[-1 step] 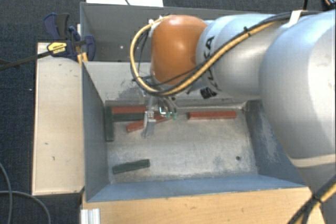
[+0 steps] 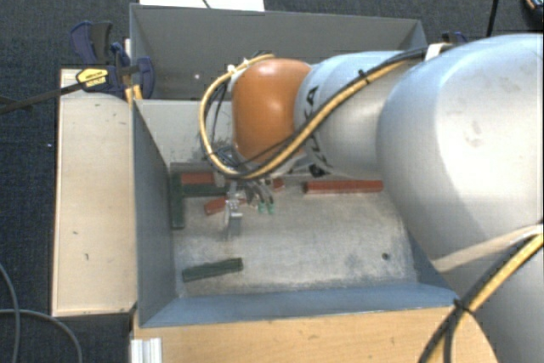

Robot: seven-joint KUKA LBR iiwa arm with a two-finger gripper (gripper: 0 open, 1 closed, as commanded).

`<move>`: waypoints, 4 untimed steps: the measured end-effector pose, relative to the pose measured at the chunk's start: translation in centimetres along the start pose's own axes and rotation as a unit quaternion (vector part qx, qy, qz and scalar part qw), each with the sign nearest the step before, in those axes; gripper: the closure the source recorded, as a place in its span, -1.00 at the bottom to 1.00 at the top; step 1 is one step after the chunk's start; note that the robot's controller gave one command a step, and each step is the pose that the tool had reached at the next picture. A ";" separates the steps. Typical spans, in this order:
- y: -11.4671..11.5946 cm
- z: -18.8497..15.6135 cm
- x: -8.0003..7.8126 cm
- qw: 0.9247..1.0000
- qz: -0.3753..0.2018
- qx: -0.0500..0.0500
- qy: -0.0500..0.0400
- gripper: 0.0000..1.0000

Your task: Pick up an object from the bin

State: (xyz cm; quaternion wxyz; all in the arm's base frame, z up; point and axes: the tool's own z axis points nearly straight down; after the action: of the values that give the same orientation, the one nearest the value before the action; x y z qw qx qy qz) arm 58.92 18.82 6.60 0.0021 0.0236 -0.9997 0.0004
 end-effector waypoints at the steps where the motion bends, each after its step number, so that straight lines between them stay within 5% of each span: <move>1: 0.1 -0.6 -0.3 1.000 0.003 -0.002 -0.005 1.00; 2: 0.0 -0.5 -0.2 1.000 0.005 -0.001 -0.003 -1.00; 3: 0.1 -0.6 -0.3 1.000 0.006 -0.002 -0.005 1.00; 4: 0.0 -0.5 -0.2 1.000 0.007 -0.002 -0.003 -1.00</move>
Offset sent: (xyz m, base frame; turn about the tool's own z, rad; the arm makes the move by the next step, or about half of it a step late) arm 0.0000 0.0000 0.0000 0.0000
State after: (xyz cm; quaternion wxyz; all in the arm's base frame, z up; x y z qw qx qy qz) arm 59.13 18.87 7.09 -0.0013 0.0162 -0.9999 -0.0012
